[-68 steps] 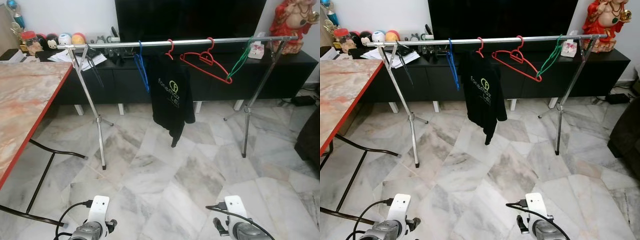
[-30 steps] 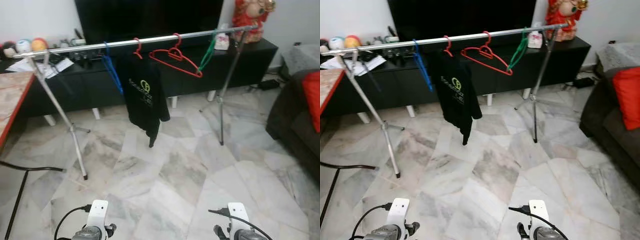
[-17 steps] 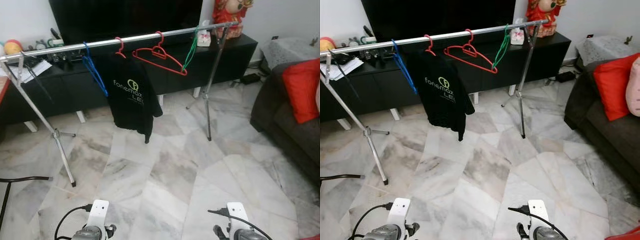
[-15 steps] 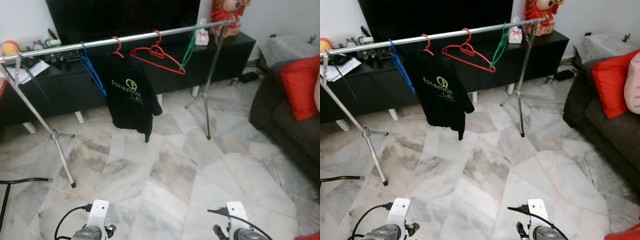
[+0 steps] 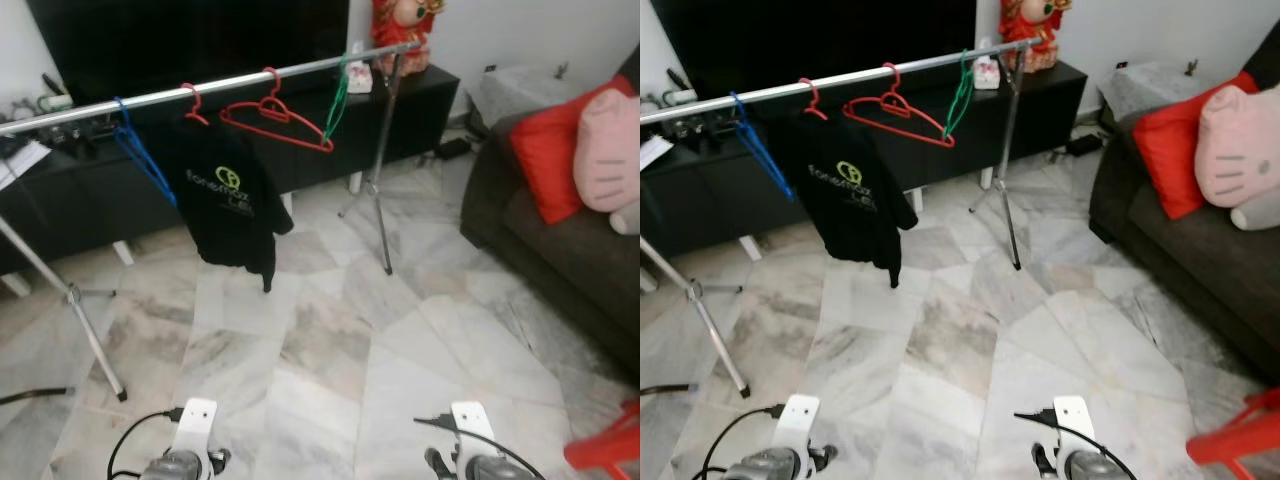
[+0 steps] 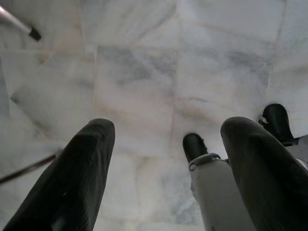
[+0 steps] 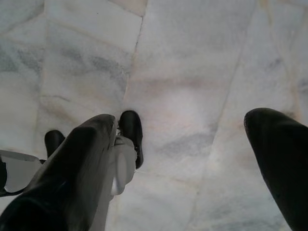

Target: Hang hanger

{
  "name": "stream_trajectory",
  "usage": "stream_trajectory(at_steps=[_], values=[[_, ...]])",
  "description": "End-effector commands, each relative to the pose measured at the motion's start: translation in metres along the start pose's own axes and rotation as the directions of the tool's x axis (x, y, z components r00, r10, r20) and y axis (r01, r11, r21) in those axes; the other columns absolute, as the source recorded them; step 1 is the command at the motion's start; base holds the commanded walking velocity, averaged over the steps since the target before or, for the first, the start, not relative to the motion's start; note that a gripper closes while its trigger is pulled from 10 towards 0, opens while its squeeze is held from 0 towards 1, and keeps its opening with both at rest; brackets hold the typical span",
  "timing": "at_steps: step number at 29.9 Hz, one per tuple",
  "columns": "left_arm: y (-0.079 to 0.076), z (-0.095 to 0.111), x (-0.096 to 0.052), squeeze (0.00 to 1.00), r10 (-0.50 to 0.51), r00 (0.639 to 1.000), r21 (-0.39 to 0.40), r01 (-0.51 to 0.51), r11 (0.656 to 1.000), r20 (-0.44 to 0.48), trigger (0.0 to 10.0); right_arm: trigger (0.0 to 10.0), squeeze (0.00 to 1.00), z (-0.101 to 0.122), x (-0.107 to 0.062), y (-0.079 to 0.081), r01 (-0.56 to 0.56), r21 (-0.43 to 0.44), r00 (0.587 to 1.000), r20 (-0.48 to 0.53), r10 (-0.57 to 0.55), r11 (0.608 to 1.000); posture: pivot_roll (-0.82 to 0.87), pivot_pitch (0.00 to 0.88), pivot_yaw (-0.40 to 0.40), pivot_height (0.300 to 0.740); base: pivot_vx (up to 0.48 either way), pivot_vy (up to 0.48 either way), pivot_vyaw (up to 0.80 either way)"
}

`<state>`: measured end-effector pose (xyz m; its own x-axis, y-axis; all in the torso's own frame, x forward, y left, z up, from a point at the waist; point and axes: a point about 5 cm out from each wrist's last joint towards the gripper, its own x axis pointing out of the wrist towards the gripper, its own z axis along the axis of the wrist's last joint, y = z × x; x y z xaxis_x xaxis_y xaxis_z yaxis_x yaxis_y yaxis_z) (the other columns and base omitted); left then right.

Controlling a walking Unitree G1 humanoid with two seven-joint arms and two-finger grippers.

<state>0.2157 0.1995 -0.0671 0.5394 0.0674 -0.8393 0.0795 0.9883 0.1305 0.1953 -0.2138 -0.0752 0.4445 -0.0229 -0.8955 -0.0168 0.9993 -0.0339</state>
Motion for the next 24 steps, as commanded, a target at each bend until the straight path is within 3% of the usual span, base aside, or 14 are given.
stream_trajectory(at_steps=[1, 8, 20, 24], values=[[-0.0015, -0.002, 0.0, 0.0, -0.009, 1.0, 0.027, 0.01, 1.0, -0.013, 10.0, 10.0, 0.0, 0.0001, -0.0002, -0.0015, 0.007, -0.012, 1.0, 0.001, -0.007, 1.0, -0.08, 0.0, 0.019, 0.74, 0.0, 0.0, -0.74], [-0.0017, -0.0018, 0.0, 0.0, -0.02, 1.0, 0.043, 0.021, 0.999, -0.012, 10.0, 10.0, 0.0, -0.0001, -0.0002, -0.0013, 0.006, -0.018, 1.0, 0.0, -0.006, 1.0, -0.08, 0.0, 0.021, 0.74, 0.0, -0.337, -0.74], [-0.0022, -0.0029, -0.0001, 0.0, -0.033, 0.999, 0.061, 0.034, 0.998, -0.014, 10.0, 10.0, 0.0, -0.0016, -0.0001, -0.0008, 0.003, -0.026, 1.0, -0.004, -0.003, 1.0, -0.08, 0.0, 0.022, 0.74, 0.0, -0.067, -0.74], [-0.0027, -0.002, -0.0001, 0.0, -0.046, 0.999, 0.083, 0.047, 0.995, -0.013, 10.0, 10.0, 0.0, -0.0015, -0.0001, -0.0009, 0.003, -0.028, 1.0, -0.005, -0.003, 1.0, -0.08, 0.0, 0.021, 0.74, 0.0, -0.397, -0.73]])
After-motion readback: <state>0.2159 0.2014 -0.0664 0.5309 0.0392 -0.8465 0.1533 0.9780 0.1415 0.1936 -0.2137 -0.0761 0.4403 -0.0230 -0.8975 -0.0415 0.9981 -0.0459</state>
